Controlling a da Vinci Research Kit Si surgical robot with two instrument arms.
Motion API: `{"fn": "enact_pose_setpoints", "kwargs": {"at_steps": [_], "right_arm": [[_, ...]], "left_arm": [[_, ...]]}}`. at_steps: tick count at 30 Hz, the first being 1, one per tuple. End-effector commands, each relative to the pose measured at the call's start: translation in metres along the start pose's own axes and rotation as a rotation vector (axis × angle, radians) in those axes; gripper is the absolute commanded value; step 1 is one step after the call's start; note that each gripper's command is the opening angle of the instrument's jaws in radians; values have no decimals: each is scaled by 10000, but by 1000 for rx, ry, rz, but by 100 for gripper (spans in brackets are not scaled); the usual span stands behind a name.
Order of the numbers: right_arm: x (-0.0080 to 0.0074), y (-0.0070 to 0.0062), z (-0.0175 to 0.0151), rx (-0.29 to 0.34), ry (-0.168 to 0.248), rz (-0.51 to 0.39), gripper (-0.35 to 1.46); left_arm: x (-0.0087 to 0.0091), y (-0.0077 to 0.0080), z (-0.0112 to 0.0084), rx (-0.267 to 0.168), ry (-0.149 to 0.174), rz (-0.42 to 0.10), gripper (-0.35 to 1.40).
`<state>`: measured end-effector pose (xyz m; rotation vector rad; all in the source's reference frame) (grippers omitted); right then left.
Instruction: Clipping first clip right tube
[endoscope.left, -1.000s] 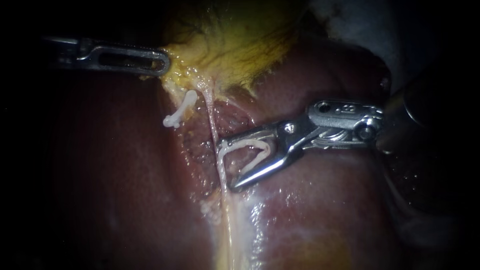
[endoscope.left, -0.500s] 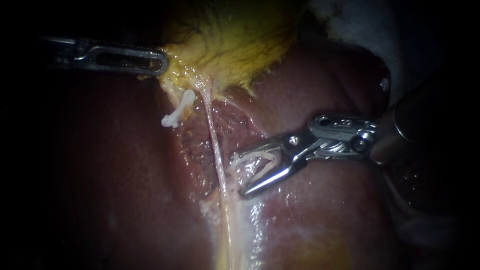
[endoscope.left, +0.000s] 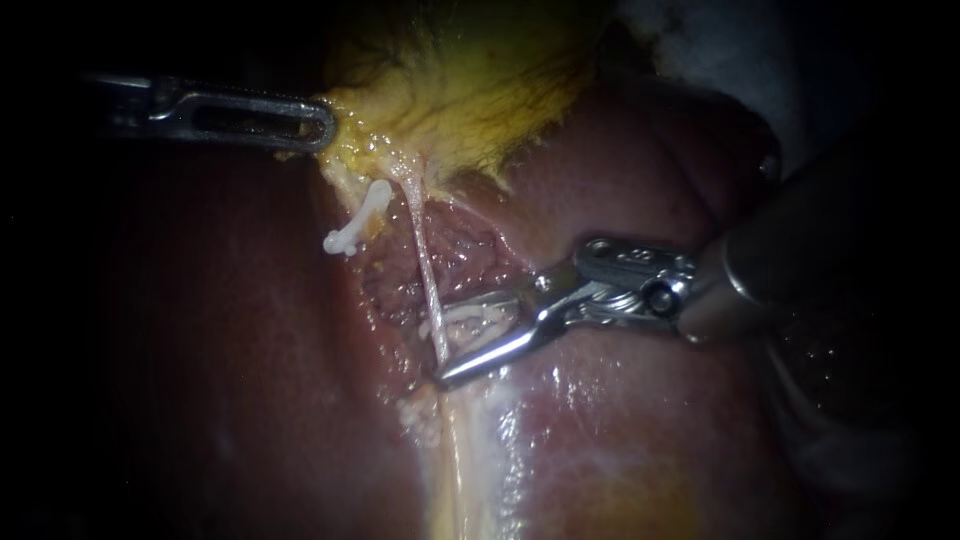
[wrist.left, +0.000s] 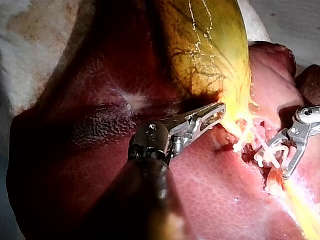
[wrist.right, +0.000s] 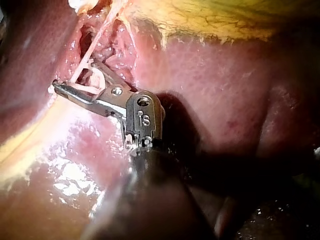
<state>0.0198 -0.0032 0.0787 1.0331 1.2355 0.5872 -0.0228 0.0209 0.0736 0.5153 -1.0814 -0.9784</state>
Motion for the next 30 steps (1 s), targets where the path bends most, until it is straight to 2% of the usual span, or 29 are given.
{"fn": "enact_pose_setpoints", "kwargs": {"at_steps": [1,5,13,16,20,30], "right_arm": [[0,-3,2,10,5,2,60],[-1,-13,10,60,20,12,60],[-3,-40,20,143,8,7,58],[-2,-45,22,168,-2,7,54],[3,-44,22,156,8,10,48],[5,-39,17,139,21,54,15]], "left_arm": [[0,0,0,0,0,0,-35],[0,0,0,-1,0,0,-35],[0,0,0,-1,0,0,-35],[0,0,0,0,0,0,-35],[0,0,0,0,0,0,-35],[0,0,0,0,0,0,-35]]}}
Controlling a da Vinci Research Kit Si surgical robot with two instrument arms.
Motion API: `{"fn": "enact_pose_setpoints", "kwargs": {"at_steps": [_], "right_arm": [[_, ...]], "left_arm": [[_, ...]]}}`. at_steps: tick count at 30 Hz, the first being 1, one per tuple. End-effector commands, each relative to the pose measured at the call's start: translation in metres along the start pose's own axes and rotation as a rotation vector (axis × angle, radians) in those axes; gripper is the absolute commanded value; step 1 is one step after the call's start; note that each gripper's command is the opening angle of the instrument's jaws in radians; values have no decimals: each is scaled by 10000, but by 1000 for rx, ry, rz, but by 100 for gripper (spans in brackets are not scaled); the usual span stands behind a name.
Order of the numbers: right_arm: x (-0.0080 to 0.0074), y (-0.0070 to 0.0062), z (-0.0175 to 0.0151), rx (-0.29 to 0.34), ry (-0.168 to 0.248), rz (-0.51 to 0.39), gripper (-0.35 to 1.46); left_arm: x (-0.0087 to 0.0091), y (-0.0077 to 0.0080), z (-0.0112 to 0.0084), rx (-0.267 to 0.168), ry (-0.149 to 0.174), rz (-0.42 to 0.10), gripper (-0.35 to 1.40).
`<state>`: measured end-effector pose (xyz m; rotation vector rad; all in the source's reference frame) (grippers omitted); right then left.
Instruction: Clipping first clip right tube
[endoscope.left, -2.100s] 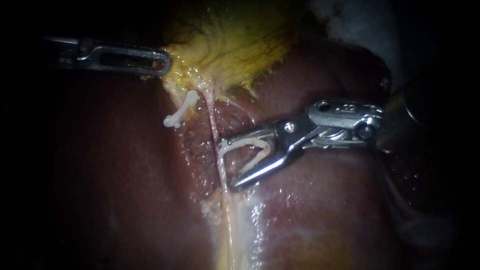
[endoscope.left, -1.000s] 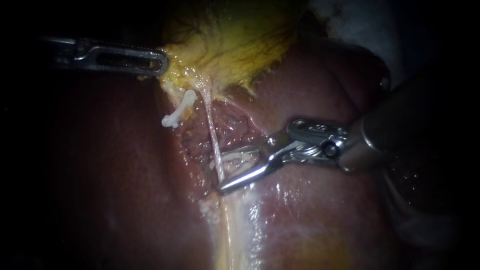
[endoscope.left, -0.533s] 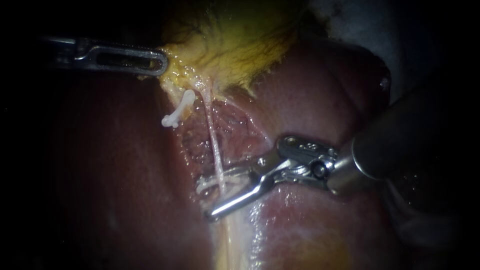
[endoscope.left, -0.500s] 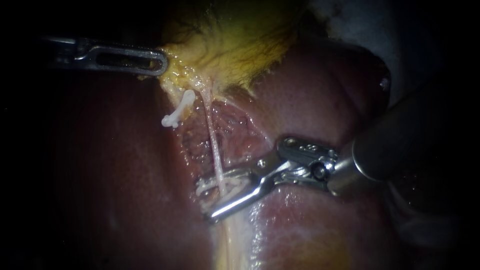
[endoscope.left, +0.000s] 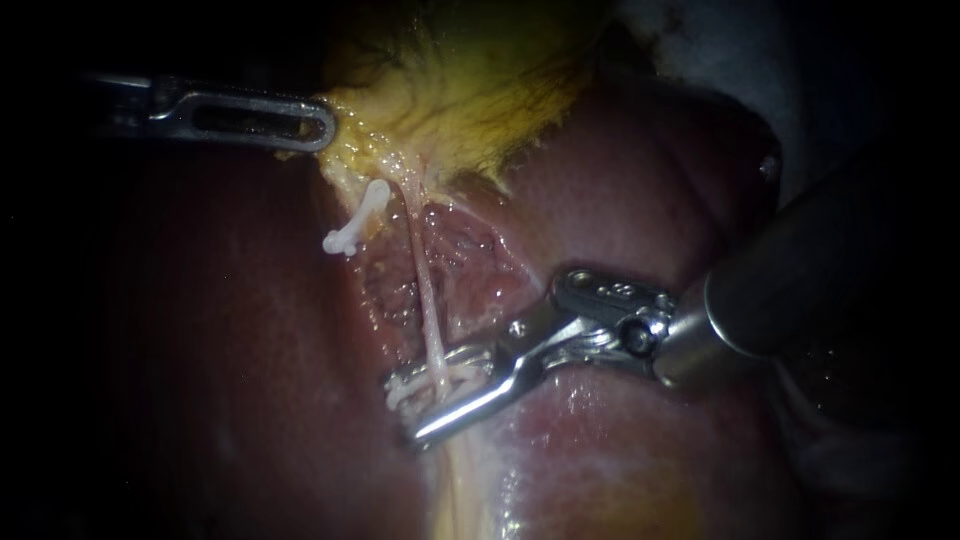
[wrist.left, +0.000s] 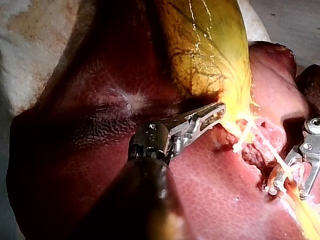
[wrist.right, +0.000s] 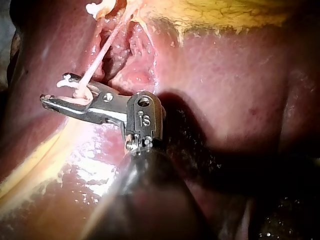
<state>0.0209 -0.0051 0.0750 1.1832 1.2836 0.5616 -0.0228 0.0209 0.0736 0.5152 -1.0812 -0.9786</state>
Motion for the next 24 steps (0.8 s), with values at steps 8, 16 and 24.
{"fn": "enact_pose_setpoints", "kwargs": {"at_steps": [8,16,24], "right_arm": [[0,0,-3,-19,16,52,-35],[-1,2,-6,-43,-2,58,-35],[-1,2,-6,-43,-2,58,-35]], "left_arm": [[0,0,0,0,0,0,-35],[0,0,0,0,0,0,-35],[-1,0,0,0,0,-1,-35]]}}
